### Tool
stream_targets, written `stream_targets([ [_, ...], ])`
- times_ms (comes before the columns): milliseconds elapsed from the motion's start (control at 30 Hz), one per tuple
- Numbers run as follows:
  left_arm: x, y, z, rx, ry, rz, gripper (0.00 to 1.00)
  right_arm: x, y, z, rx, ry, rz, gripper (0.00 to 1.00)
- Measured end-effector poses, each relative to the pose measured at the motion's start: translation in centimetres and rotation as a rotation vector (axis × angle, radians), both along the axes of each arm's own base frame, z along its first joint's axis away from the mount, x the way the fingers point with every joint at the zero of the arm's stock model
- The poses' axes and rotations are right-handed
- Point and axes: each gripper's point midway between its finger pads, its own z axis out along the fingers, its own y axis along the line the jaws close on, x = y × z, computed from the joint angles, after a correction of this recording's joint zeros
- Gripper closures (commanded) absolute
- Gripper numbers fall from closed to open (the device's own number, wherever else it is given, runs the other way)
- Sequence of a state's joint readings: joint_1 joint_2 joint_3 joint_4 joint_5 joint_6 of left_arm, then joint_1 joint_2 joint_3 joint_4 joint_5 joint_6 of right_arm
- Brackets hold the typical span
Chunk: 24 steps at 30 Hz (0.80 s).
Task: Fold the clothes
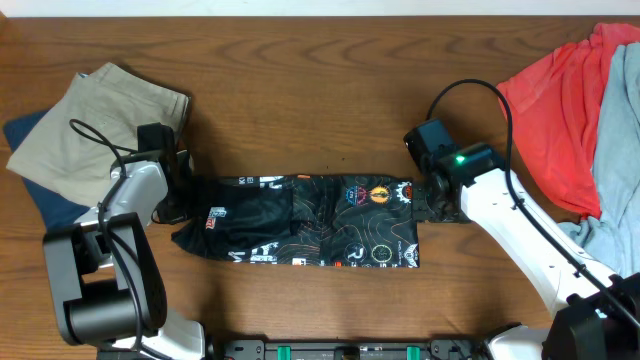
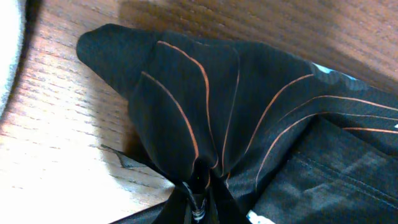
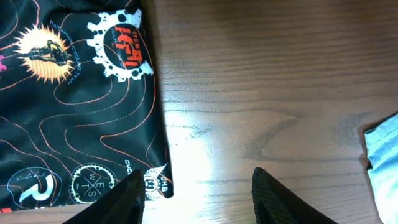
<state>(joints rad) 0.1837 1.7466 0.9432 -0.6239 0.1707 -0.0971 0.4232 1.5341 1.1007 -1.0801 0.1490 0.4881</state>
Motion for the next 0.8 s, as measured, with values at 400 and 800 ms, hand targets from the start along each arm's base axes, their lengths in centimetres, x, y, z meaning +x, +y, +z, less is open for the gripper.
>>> stream_targets([
  [400,-2.5,1.2,2.6,0.064,0.228,0.076,0.94,0.7,-1.2,0.0,-0.006,-0.017,-0.04,0.45],
  [800,0.4,2.6,12.2,0.183,0.075,0.162,0.94,2.0,-5.1,0.1,-0.019,-0.029,-0.131,0.42],
])
